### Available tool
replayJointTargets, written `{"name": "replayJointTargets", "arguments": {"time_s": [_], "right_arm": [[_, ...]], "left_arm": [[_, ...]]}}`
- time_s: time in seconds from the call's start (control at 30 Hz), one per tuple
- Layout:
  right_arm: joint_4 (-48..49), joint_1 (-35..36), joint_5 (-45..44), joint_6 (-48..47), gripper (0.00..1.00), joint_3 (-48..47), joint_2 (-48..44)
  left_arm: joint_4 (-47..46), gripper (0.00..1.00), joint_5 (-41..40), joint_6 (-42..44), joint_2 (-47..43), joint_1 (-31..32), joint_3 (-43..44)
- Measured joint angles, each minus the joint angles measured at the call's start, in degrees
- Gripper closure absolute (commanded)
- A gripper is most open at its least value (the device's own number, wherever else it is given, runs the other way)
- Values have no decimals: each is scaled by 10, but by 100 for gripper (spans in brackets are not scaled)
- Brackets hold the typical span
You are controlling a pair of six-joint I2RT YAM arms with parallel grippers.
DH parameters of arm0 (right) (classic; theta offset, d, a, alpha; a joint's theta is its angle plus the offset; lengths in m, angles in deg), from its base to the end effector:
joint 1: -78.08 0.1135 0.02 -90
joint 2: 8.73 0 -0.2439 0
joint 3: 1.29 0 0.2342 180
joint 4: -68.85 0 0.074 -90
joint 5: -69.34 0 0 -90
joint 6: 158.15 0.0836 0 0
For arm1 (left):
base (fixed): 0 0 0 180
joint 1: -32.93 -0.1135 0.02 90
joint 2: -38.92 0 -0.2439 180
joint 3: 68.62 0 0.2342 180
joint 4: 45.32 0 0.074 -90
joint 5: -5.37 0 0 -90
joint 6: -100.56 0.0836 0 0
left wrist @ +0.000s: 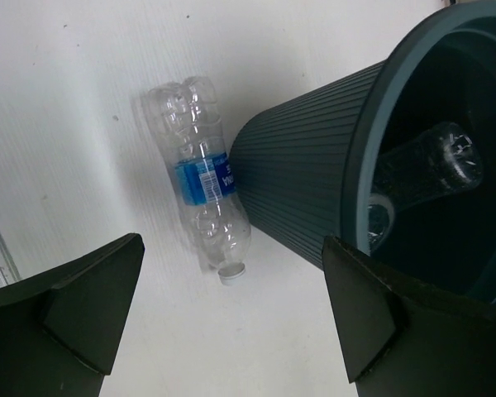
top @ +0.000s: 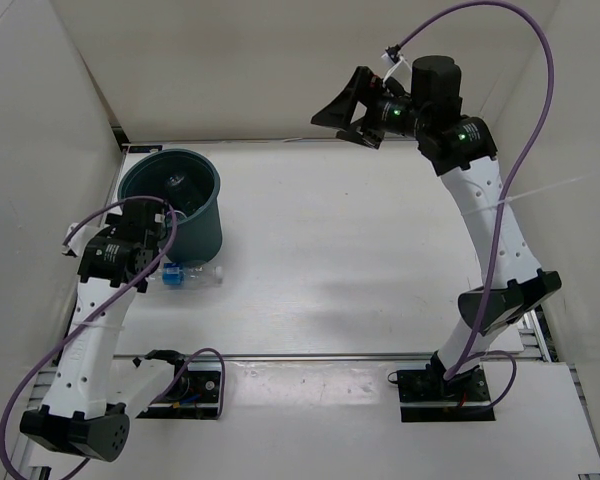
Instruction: Put the plastic bottles in the bin
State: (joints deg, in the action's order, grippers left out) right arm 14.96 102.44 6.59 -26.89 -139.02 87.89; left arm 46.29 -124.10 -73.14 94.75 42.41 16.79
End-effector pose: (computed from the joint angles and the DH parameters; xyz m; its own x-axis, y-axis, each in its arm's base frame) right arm 0.3206 0.1872 0.4770 -0.6616 0.3440 -0.6663 -0.4485 0.5305 0.7193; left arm 0.1583 0.0274 0.3086 0.0703 -0.7897 -0.6095 -0.8842 0.2335 -0.4046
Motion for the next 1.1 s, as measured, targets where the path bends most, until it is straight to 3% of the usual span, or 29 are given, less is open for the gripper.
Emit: {"name": "replayJointTargets", "arguments": {"time_s": [0.17,0.37,0.67,1.1], "right_arm": [[0,0,9,6,0,-9,10],[1,0,13,6,0,-3,6],[-1,-28,12,1,0,49,-40],[-3,-37,13,-8,0,50,-53]], "left_arm": [[-8,0,18,-11,-15,0,-51],[-96,0,48,-18,-75,0,-171],[-193,0,50,-11,-68,0,-236],[-250,0,71,-71,-128,-23,-401]]}}
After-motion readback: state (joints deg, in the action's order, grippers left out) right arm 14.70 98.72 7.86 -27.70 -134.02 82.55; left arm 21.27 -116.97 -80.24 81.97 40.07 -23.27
